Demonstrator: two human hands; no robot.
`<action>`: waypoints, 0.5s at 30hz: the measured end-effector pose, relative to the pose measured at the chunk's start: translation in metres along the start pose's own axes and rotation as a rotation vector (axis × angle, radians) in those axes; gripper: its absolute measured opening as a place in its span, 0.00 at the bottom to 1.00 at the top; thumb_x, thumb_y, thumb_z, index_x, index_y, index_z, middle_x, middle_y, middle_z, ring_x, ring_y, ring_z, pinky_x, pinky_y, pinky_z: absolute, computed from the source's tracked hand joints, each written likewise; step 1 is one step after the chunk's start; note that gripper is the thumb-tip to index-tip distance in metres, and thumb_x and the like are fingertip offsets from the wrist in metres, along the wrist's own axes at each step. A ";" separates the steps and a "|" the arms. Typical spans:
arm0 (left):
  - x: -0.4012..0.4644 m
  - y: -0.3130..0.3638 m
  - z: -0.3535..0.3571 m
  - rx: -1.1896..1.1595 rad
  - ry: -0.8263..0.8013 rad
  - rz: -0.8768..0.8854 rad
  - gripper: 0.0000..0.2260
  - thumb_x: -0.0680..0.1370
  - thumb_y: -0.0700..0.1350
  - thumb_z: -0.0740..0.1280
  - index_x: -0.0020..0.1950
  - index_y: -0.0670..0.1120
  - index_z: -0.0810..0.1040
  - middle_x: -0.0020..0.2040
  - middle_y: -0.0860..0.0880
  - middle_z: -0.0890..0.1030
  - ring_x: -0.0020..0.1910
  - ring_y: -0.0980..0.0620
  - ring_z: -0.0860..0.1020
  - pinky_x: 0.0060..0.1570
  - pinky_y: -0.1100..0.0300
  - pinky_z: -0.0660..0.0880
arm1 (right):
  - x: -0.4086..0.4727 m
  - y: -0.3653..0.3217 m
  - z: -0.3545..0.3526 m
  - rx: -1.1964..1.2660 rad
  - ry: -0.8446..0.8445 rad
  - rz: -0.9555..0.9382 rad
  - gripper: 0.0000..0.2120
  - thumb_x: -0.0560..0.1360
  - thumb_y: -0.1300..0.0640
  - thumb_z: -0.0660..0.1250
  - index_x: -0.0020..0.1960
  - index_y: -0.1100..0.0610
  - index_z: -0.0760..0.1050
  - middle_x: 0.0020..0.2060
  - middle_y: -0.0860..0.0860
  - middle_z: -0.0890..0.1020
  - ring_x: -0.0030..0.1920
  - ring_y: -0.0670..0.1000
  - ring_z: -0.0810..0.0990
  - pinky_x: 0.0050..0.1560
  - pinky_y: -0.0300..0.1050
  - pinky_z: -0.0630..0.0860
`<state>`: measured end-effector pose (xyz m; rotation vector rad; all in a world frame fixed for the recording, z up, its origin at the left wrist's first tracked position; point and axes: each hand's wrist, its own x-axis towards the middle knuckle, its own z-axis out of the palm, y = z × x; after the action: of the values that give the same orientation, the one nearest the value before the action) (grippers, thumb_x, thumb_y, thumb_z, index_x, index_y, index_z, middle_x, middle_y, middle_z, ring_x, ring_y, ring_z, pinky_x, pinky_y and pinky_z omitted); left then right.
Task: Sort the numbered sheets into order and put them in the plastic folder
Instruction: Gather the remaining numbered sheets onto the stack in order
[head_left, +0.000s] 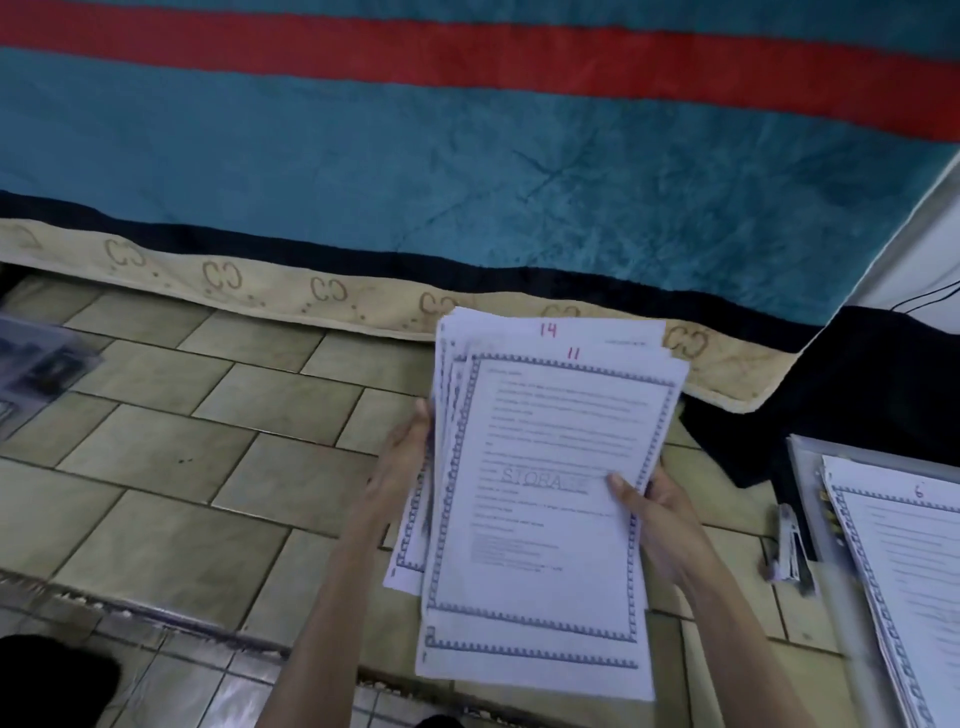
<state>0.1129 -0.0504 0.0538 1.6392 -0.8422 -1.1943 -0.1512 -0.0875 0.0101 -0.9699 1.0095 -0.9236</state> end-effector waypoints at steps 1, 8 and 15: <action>-0.004 0.002 0.009 -0.010 -0.021 0.000 0.22 0.80 0.59 0.50 0.45 0.51 0.81 0.36 0.55 0.84 0.38 0.58 0.82 0.38 0.62 0.78 | 0.003 -0.002 0.009 -0.007 0.024 -0.004 0.35 0.58 0.45 0.80 0.60 0.58 0.74 0.57 0.56 0.81 0.53 0.56 0.82 0.45 0.48 0.82; -0.011 0.017 0.023 0.051 -0.021 0.282 0.37 0.59 0.67 0.73 0.61 0.49 0.72 0.51 0.57 0.80 0.48 0.64 0.78 0.45 0.68 0.77 | 0.005 -0.047 0.041 -0.147 0.301 -0.180 0.24 0.71 0.64 0.71 0.63 0.50 0.70 0.49 0.48 0.83 0.47 0.48 0.84 0.50 0.49 0.81; -0.025 0.058 0.011 0.082 0.220 0.420 0.14 0.72 0.41 0.72 0.56 0.47 0.76 0.45 0.59 0.79 0.43 0.64 0.77 0.35 0.76 0.75 | -0.033 -0.099 0.059 -0.217 0.209 -0.362 0.14 0.73 0.64 0.69 0.51 0.46 0.76 0.48 0.44 0.85 0.48 0.45 0.84 0.47 0.39 0.80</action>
<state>0.0944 -0.0512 0.1147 1.5260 -1.0402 -0.6836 -0.1203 -0.0733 0.1254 -1.2861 1.1483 -1.2525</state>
